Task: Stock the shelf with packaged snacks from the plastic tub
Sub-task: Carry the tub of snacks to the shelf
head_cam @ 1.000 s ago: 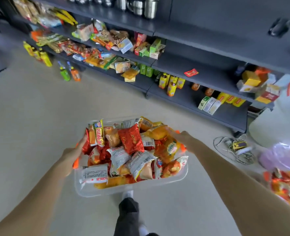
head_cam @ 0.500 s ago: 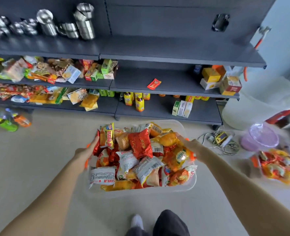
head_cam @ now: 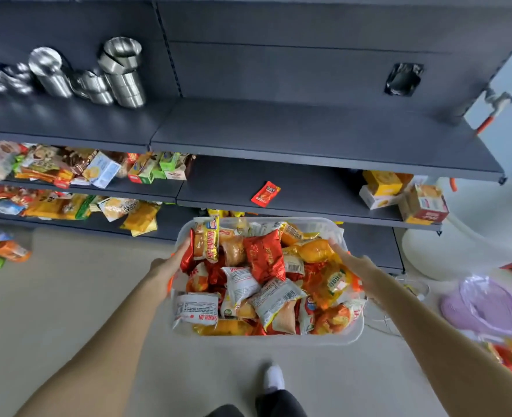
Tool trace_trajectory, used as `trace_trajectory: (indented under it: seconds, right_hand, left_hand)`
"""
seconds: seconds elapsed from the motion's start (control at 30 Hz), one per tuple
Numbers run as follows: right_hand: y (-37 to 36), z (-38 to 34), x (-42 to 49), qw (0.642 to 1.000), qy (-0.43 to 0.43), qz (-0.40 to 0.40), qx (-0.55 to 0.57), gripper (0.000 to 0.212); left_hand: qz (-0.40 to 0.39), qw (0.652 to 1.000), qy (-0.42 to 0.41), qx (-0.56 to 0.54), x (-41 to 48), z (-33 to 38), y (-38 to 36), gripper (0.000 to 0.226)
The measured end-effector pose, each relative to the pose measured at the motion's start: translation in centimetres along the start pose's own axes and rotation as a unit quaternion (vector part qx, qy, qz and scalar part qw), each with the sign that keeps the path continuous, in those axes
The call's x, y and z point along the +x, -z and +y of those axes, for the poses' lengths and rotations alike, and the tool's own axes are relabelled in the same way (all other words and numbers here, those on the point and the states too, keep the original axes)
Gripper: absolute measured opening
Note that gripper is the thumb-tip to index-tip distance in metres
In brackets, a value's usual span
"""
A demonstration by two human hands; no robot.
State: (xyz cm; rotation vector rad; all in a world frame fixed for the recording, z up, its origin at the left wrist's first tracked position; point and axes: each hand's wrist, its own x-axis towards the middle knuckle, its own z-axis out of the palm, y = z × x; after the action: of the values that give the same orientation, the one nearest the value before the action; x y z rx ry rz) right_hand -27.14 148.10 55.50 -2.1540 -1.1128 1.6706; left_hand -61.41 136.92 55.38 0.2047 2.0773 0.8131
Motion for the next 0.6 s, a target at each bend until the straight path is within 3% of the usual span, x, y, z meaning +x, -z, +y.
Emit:
trace_trajectory:
  seconds: [0.1,0.2,0.4,0.6]
  right_hand:
    - [1.7,-4.5,2.1,1.000,0.020,0.009,0.007,0.128]
    - [2.6,-8.5,3.0,0.999,0.040,0.018,0.005,0.099]
    - [1.8,-12.7,7.5,0.999,0.032,0.019,0.011,0.091]
    - [-1.1,-14.4,10.8,0.999,-0.015,0.042,0.023,0.095]
  left_hand:
    - [-0.003,1.000,-0.009,-0.009,0.6,4.5,-1.2,0.085]
    - [-0.024,1.000,-0.011,-0.014,1.2,8.4,-1.7,0.082]
    - [-0.039,0.999,0.001,0.035,9.5,11.9,-2.4,0.140]
    - [-0.072,0.993,0.018,0.088,15.8,13.1,-2.9,0.143]
